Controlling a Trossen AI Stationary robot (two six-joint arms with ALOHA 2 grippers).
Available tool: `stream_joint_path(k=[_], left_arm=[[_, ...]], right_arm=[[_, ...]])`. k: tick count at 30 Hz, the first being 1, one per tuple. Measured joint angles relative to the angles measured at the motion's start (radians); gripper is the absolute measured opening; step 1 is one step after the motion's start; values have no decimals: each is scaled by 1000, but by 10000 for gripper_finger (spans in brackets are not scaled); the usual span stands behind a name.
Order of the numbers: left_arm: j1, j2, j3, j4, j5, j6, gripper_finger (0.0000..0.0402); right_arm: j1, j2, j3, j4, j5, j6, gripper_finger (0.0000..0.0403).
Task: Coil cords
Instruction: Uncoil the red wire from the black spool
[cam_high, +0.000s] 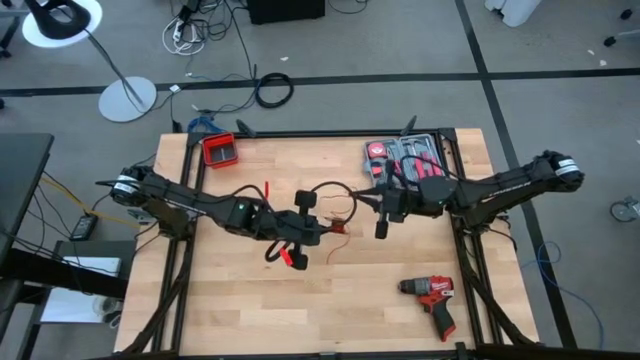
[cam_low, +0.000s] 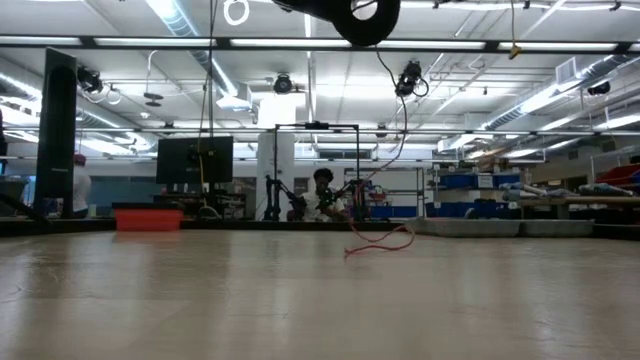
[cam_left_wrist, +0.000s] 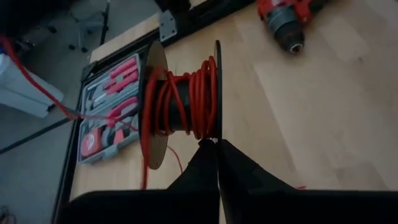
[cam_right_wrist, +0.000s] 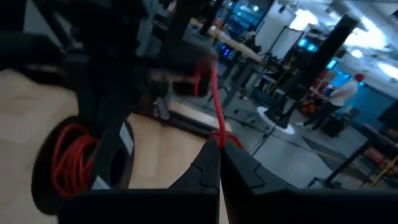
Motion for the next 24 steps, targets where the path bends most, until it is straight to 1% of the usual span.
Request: stream_joint_path(k=[4,7,12,15,20,24], left_arm=[[3,0,0,13,10,39,0],[12,0,0,-9,-2,40,0],[12,0,0,-117,-41,18,0],[12,0,0,-192,-59,-25,0],[11,0,0,-255,-92,-66,0],[10,0,0,-244,-96,-60,0]], right_arm=[[2,23,0,-10,-58,15,0],[12,19,0,-28,-55,13,0],[53,-51,0,-134,40,6,0],[93,-110,0,-216,74,18,0],[139,-179,0,-376,84,128,0],[140,-188,0,-522,83,254,0]])
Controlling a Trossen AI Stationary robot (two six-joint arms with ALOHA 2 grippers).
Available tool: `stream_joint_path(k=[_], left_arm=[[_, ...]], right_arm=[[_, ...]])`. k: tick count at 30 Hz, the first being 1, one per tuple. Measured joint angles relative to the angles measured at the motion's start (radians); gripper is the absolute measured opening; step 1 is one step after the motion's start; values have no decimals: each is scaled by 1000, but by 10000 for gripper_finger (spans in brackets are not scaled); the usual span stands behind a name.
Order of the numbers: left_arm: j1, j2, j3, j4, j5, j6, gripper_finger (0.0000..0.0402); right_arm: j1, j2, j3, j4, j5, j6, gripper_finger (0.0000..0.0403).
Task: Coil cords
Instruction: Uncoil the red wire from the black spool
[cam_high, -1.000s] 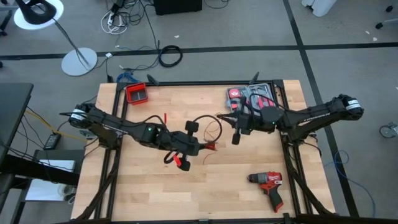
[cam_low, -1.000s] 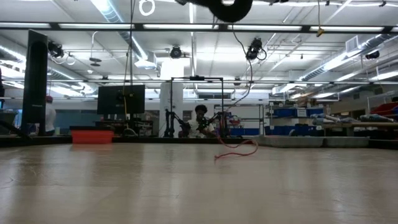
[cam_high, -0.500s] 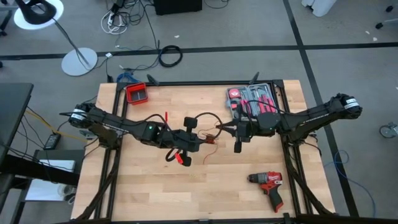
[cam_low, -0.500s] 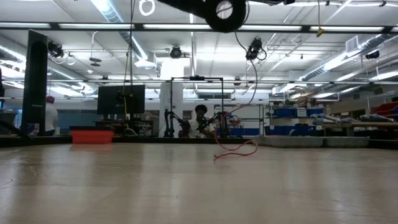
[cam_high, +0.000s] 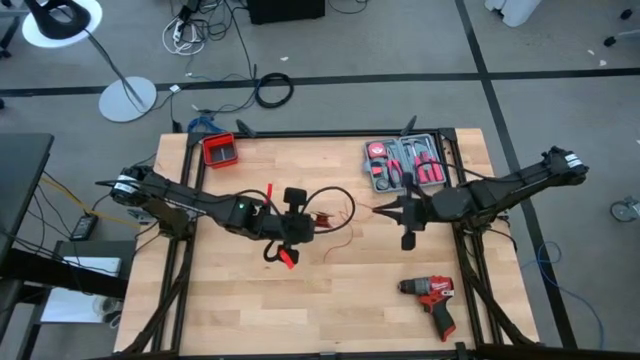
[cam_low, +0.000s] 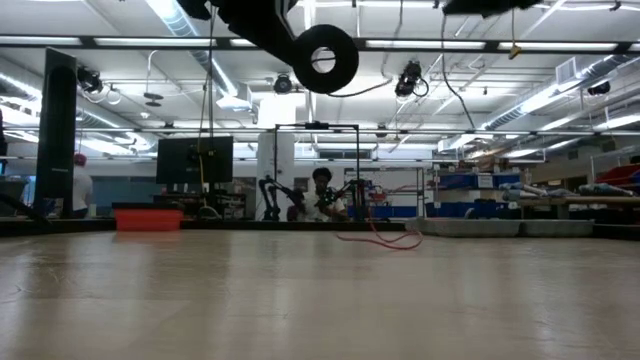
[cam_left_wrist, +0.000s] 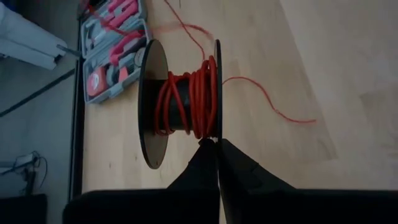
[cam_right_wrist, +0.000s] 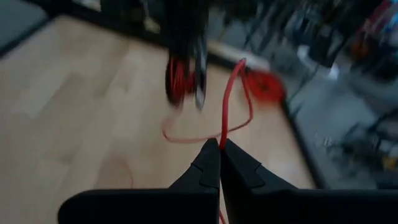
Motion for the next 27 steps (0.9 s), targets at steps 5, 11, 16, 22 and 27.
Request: stream_joint_path(k=[5,11,16,22,27], left_arm=[[0,0,0,92,-4,53,0],[-9,0,0,248,31,168,0],[-14,0,0,361,93,240,0],[-13,0,0,439,244,265,0],[-13,0,0,389,336,227,0]], right_arm=[[-53,49,0,-105,-1,152,0],[-141,131,0,-116,43,230,0],[-210,181,0,-10,55,137,0],[-293,208,0,200,51,-20,0],[-354,189,0,351,53,-118,0]])
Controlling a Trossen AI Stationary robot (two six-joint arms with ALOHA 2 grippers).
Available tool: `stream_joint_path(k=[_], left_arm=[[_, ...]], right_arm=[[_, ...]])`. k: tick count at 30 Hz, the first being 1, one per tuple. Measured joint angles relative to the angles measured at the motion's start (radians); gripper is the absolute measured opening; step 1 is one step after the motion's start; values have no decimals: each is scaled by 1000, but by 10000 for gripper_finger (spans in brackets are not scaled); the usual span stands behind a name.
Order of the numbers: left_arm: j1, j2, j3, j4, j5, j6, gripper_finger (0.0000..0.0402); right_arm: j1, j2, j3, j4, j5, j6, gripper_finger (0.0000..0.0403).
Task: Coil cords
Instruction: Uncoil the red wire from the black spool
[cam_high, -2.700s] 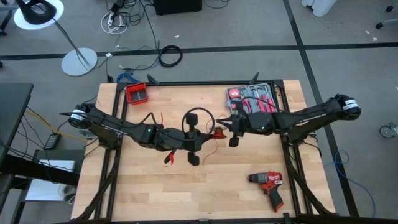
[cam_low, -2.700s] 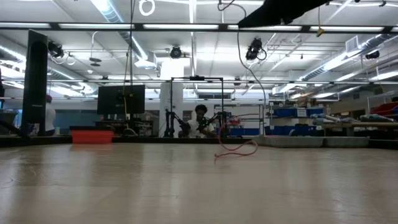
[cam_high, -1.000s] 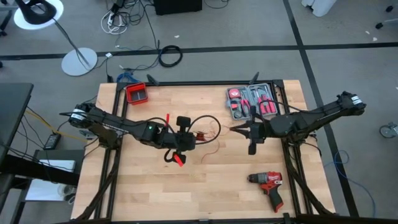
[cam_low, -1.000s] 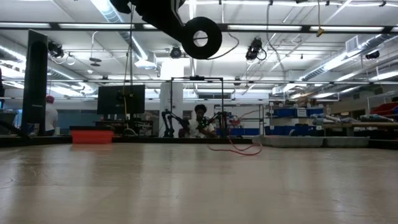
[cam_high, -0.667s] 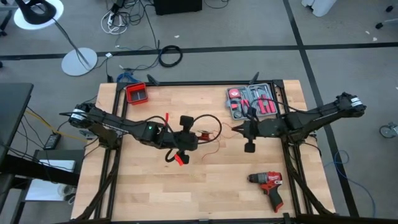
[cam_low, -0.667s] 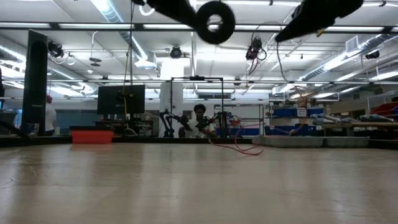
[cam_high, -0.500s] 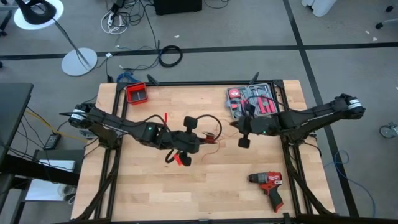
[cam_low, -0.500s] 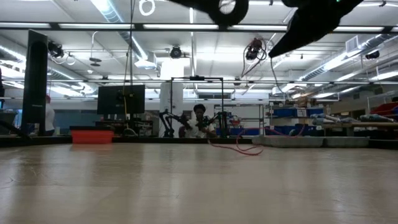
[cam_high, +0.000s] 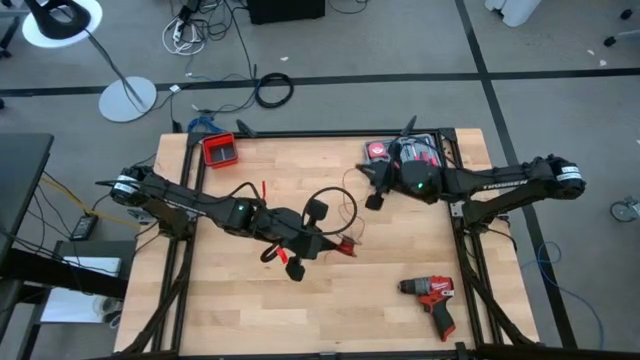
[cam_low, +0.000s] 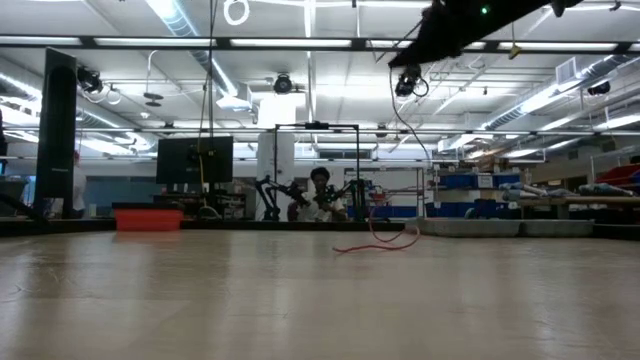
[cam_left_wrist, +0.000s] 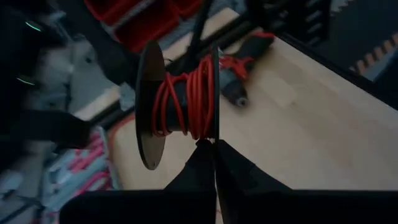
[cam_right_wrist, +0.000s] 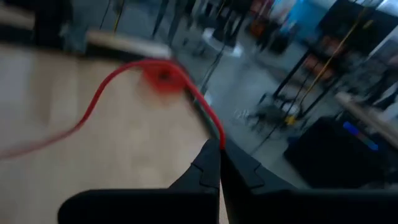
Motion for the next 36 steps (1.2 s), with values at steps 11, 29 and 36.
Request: stream_joint_path(k=[11,29,36], left_arm=[[0,0,0,-135,-11,-79,0],[0,0,0,-250,-272,-108,0],[-4,0,0,-170,-326,-39,0]], right_arm=[[13,-96,21,9,-22,-16,8],[206,-128,49,-564,-272,517,84],[254,-88,50,-266,-185,280,83]])
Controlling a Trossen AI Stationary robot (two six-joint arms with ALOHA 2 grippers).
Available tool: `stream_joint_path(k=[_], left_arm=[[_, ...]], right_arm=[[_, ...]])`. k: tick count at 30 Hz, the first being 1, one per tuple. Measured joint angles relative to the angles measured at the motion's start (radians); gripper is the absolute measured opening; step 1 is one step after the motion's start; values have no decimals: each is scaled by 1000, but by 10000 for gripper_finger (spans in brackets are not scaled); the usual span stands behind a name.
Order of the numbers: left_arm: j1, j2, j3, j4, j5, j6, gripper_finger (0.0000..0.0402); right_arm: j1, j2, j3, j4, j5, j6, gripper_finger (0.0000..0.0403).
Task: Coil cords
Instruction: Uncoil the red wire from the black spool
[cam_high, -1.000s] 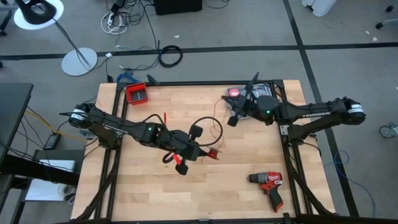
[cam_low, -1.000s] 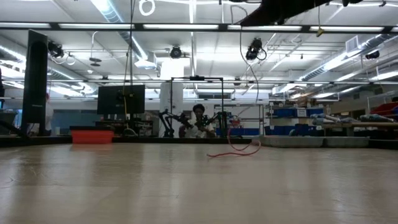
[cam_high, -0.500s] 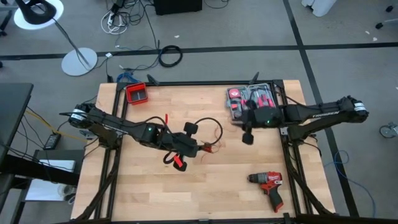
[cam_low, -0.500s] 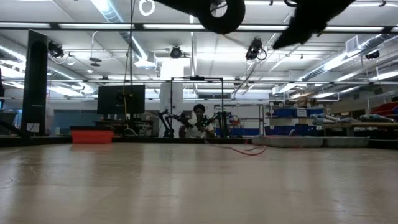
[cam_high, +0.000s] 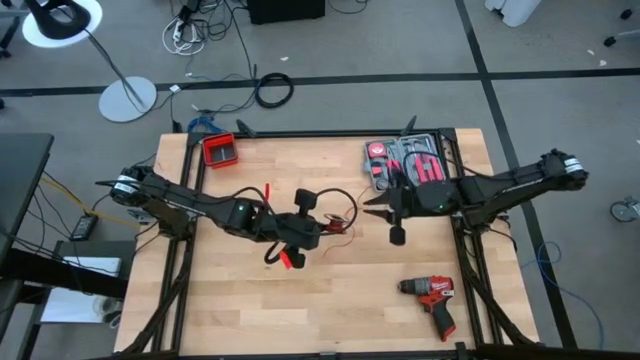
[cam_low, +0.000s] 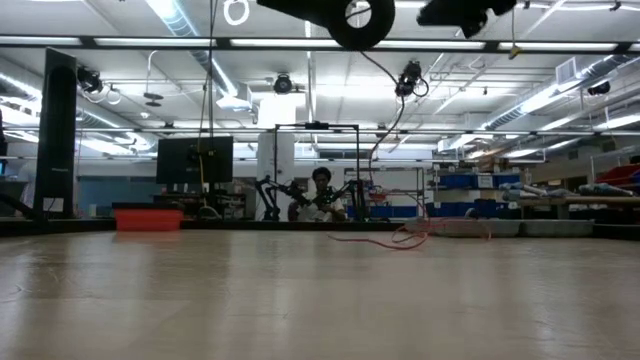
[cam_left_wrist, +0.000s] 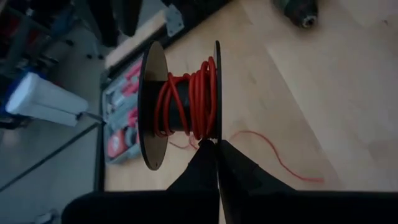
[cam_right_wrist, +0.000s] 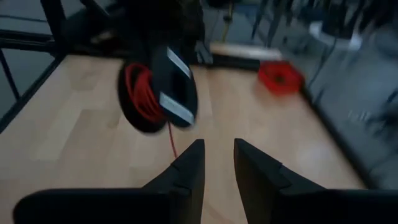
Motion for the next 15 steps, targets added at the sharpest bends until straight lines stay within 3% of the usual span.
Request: stream_joint_path(k=[6,15], left_arm=[[-5,0,0,1,-84,1,0],[-28,0,0,58,-156,51,0]], right_arm=[[41,71,0,103,45,-216,84],[124,169,0,293,260,-488,83]])
